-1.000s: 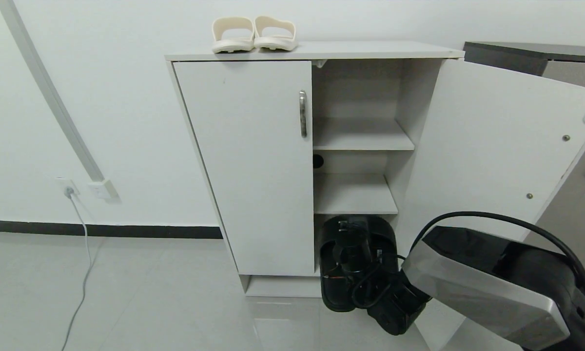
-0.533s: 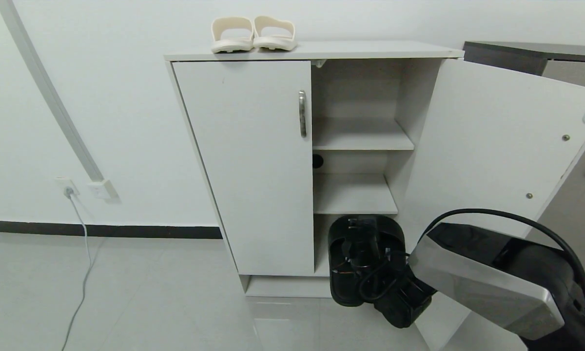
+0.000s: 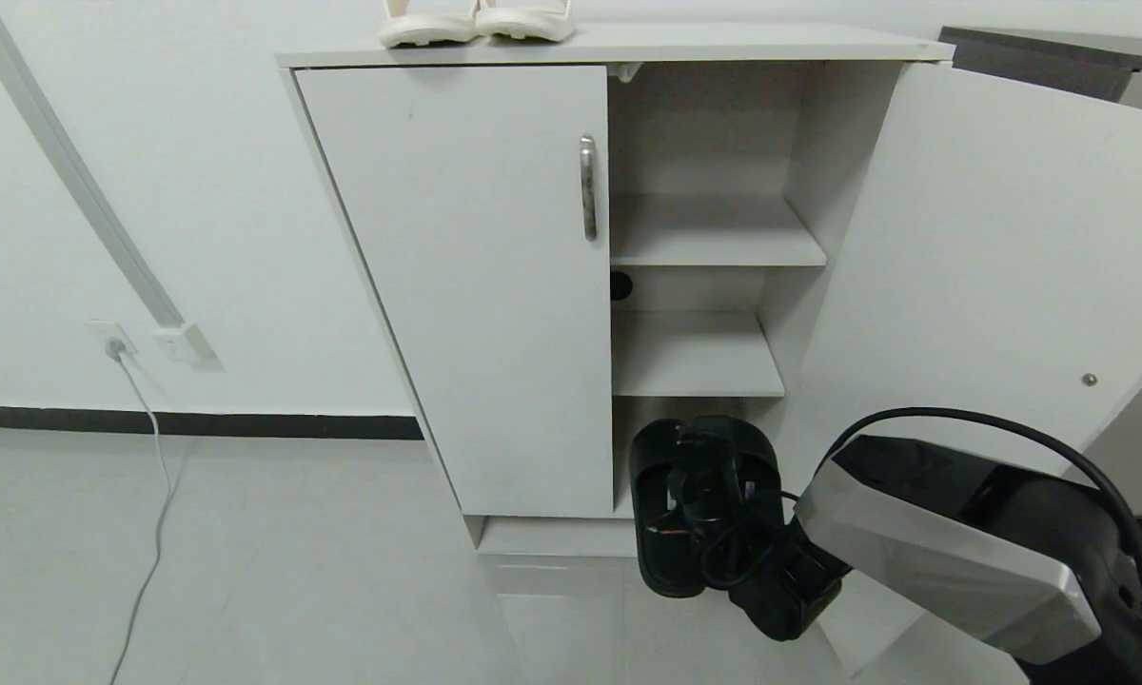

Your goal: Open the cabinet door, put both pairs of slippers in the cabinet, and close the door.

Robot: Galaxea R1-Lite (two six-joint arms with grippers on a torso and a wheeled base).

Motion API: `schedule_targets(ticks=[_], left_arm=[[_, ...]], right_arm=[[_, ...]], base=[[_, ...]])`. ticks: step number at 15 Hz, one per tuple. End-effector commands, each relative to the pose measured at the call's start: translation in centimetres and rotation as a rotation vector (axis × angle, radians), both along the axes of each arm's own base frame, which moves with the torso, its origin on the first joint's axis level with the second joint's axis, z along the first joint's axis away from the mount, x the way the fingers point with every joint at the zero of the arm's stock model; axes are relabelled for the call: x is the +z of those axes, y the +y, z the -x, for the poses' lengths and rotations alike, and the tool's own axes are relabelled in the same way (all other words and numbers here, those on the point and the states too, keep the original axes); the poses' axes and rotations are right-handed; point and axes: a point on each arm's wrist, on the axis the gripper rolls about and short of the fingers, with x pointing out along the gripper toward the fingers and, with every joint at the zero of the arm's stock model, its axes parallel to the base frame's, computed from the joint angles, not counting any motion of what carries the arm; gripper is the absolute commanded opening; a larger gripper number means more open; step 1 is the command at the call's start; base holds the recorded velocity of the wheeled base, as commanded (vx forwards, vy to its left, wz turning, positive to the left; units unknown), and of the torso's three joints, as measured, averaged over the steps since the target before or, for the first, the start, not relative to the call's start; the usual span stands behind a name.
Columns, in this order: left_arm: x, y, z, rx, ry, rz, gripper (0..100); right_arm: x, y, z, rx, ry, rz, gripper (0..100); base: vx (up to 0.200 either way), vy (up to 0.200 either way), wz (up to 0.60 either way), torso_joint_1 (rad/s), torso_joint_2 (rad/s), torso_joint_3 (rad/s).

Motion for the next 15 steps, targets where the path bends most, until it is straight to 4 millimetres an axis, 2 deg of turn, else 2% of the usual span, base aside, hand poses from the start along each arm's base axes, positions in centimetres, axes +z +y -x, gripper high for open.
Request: schedule_targets(ticks=[1,6,11,15], left_arm=[[0.0,0.0,0.0,0.000,0.006,0.000,0],[0.0,0.0,0.0,0.000,-0.002,0.000,0],[0.0,0.0,0.0,0.000,-0.002,0.002,0],[0.0,0.0,0.0,0.001,-0.002,0.005,0]], right_arm=[[0.1,0.0,0.2,0.020,-0.003,-0.009,0],[0.5,0.0,0.7,0.083,-0.059,-0.054,0],[4.1,-0.5,1.2,0.094,-0.200,-0.008,0],[5.1,-0.8,1.1,0.071,-0.171,0.009,0]], base=[[0.000,0.000,0.00,0.002,0.00,-0.193],[0.000,0.000,0.00,0.003,0.00,-0.125],[0.000,0.000,0.00,0.000,0.00,0.000],[0.000,0.000,0.00,0.000,0.00,0.000]])
